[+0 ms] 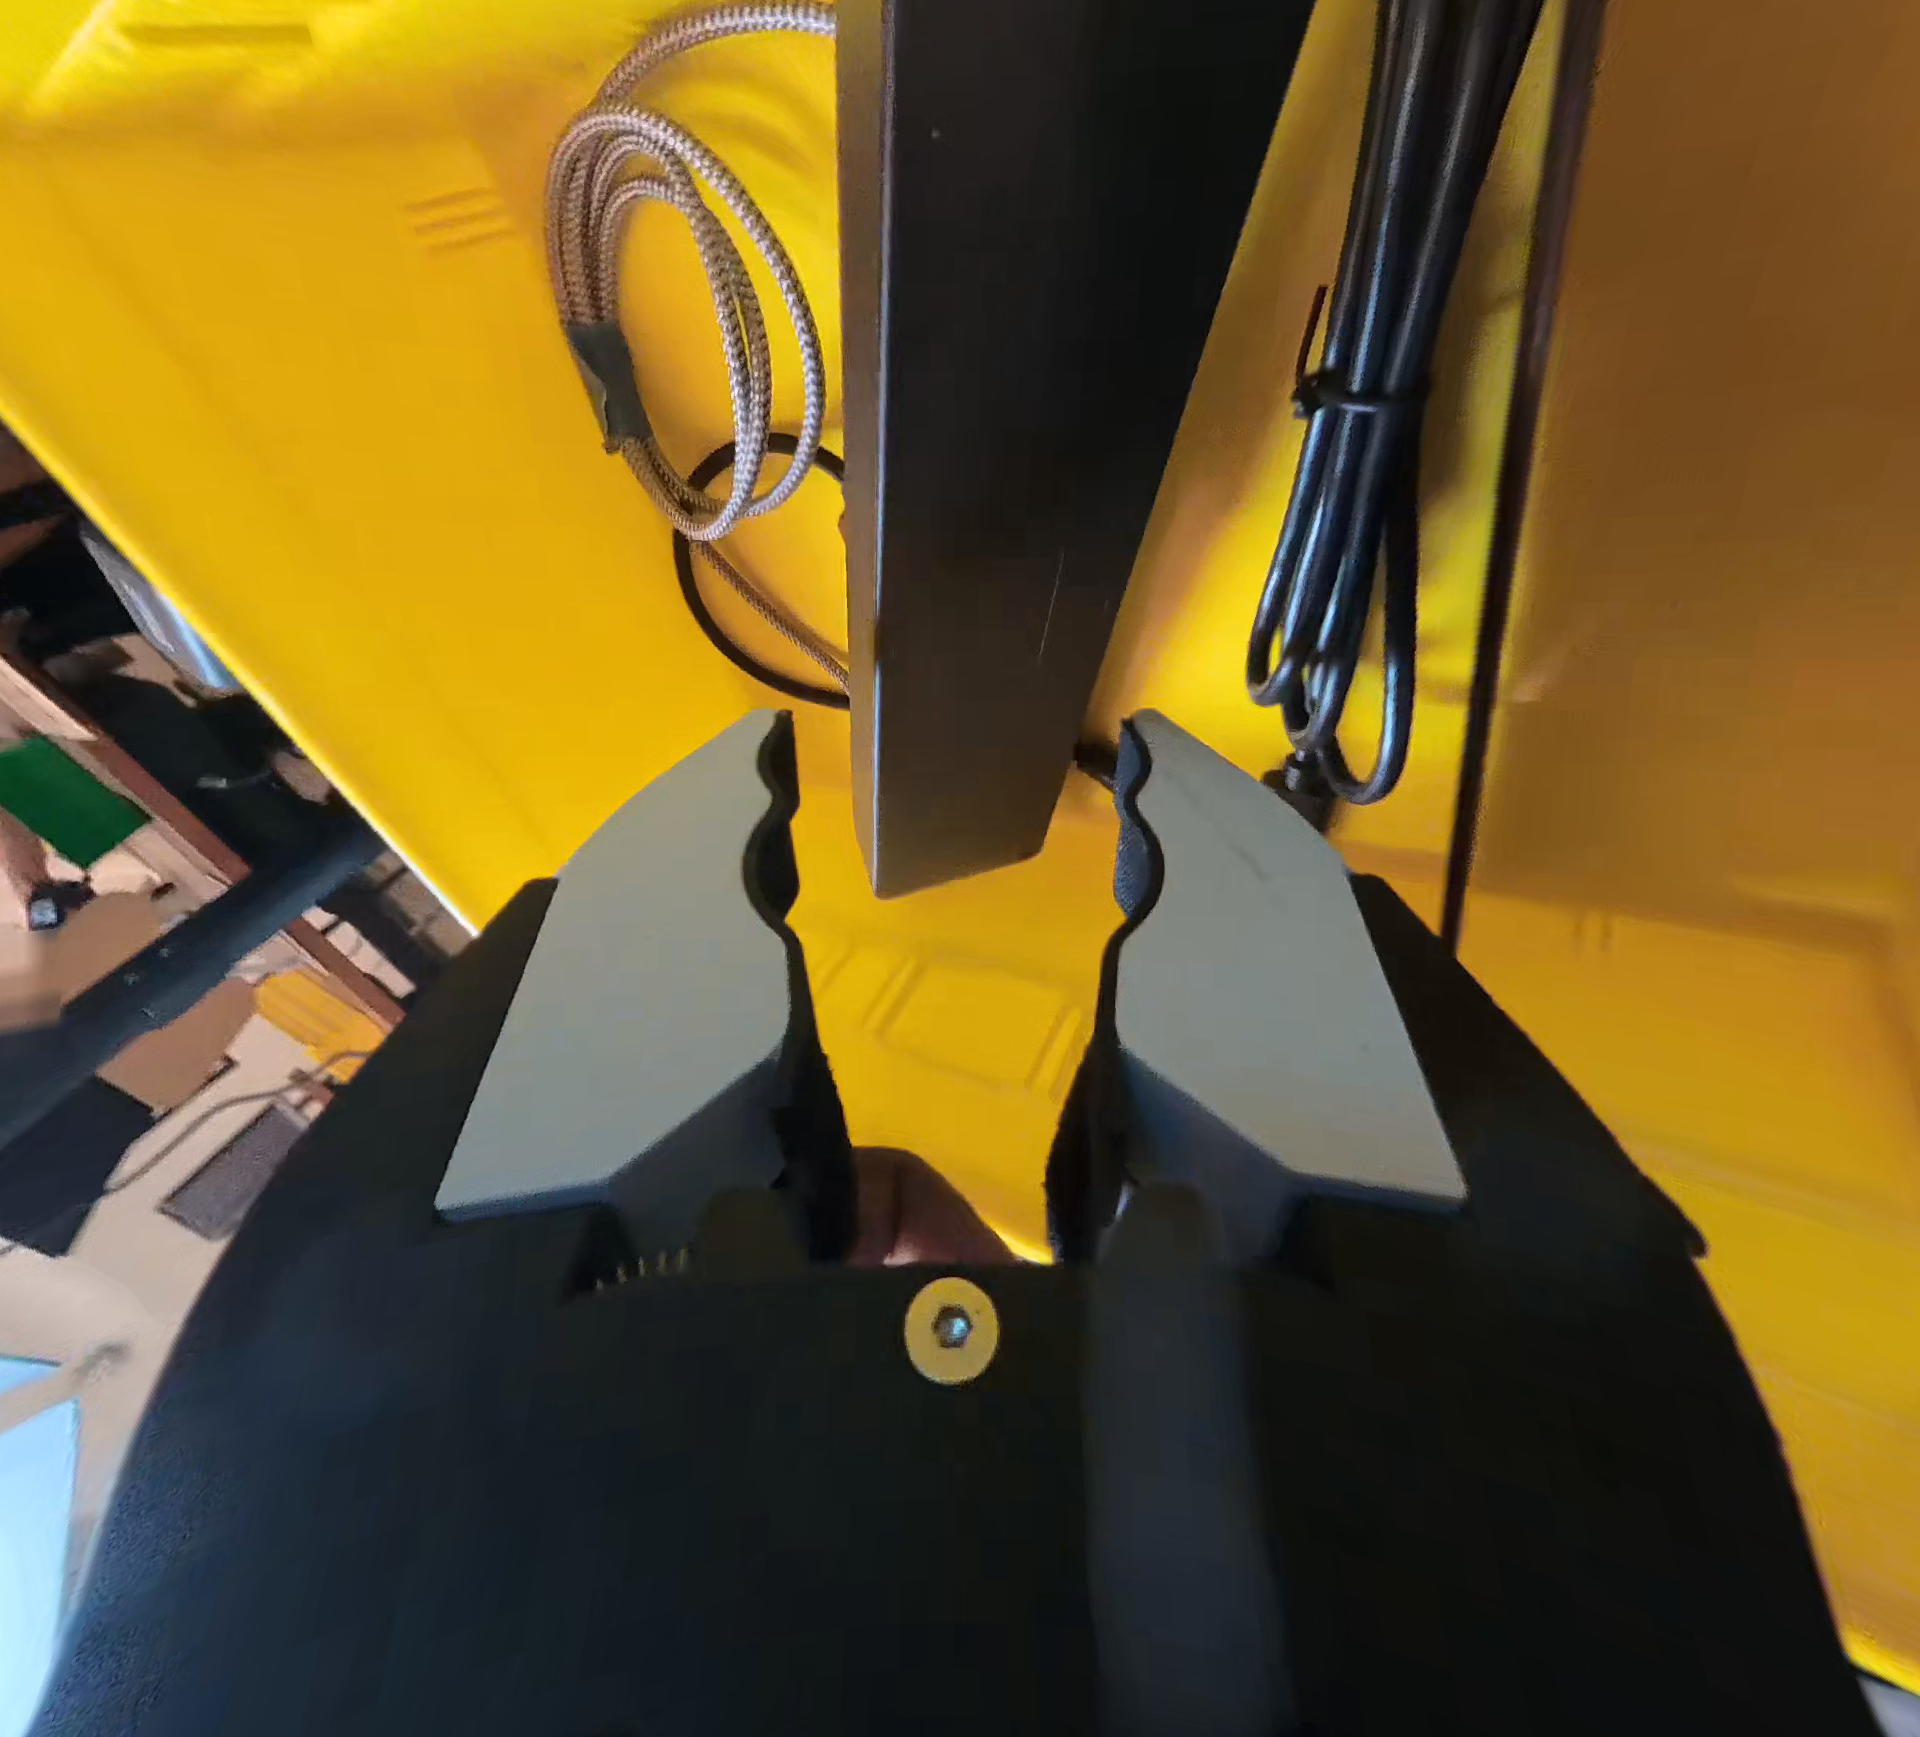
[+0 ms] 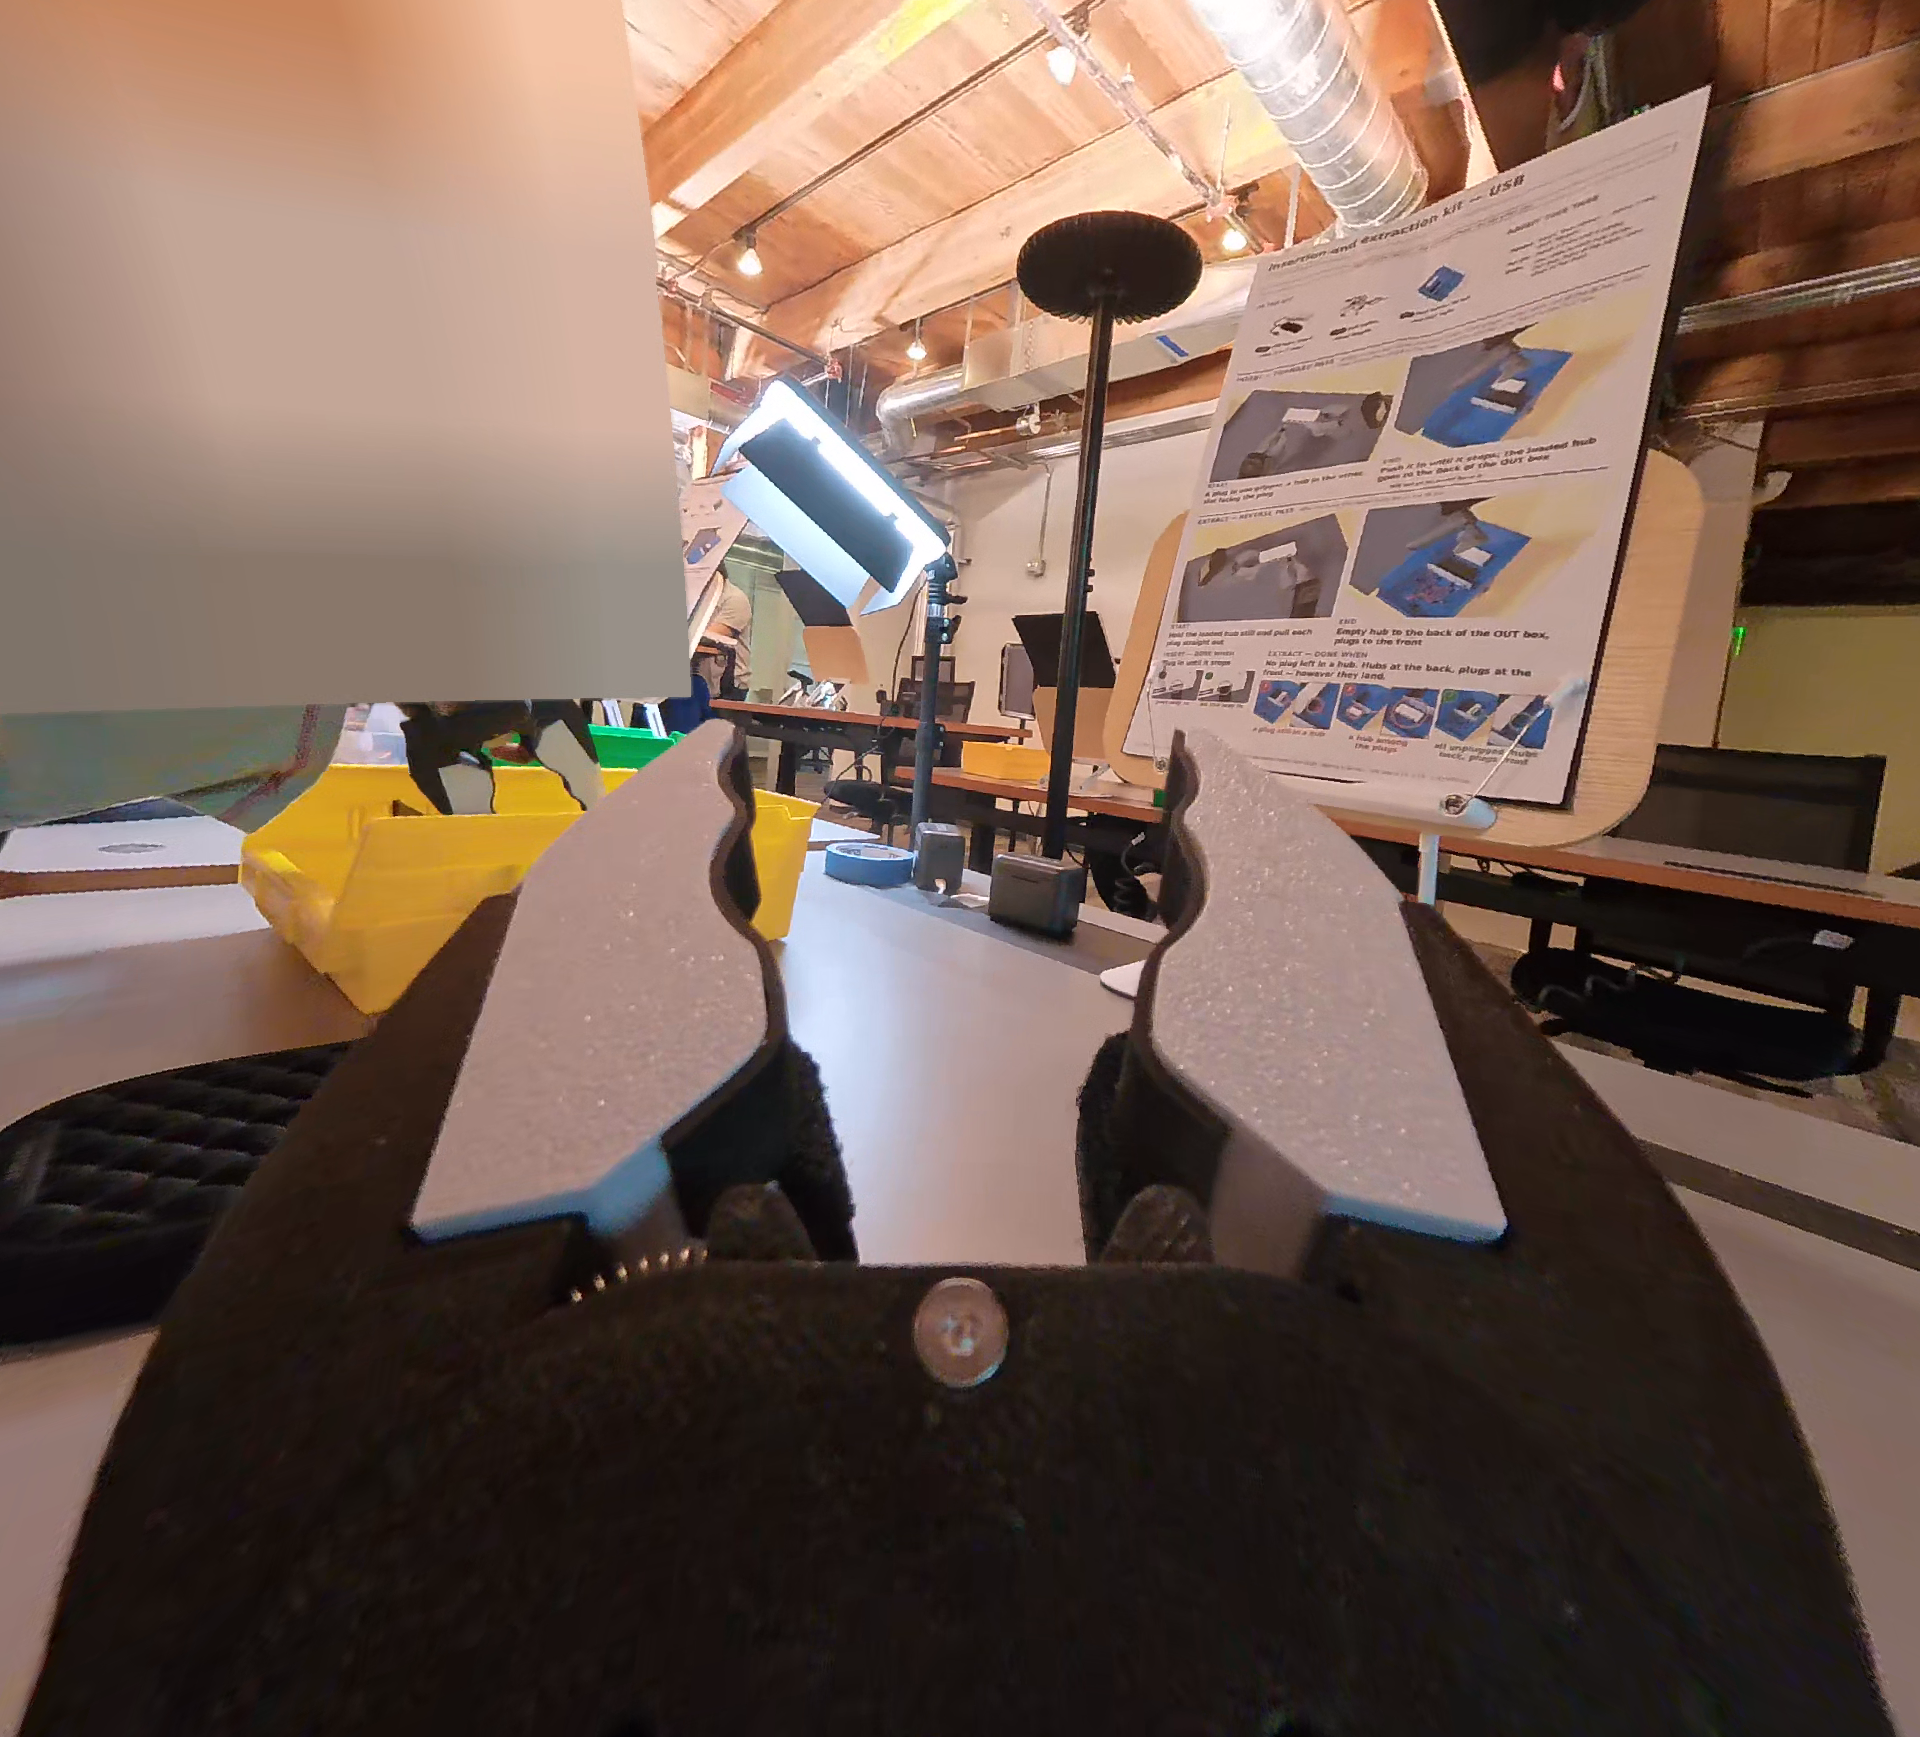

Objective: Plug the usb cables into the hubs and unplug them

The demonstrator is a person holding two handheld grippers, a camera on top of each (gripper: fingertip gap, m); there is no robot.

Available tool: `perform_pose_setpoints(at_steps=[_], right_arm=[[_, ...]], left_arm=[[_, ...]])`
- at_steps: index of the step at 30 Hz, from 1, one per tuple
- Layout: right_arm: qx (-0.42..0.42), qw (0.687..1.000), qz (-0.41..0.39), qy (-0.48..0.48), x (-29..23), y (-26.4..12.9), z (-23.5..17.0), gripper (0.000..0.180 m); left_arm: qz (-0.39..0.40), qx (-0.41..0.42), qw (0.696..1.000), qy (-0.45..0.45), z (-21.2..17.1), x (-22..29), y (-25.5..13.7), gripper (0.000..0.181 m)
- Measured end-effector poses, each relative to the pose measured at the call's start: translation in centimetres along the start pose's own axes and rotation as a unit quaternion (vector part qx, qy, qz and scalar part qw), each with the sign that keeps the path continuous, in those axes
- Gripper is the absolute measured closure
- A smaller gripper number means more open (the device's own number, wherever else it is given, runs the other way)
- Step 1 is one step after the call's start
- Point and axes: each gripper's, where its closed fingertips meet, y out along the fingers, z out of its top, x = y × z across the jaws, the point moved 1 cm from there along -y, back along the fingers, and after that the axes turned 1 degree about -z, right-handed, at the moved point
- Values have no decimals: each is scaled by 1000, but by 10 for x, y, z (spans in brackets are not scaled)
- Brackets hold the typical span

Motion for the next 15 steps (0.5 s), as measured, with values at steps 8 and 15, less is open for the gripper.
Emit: perform_pose_setpoints(at_steps=[8,15], right_arm=[[1,1000,-4,-2,4,-3,0,105],[-2,1000,-9,7,8,-4,-1,108]], left_arm=[[22,-23,997,73,-1,-3,25,117],[-41,-30,995,91,2,5,31,110]])
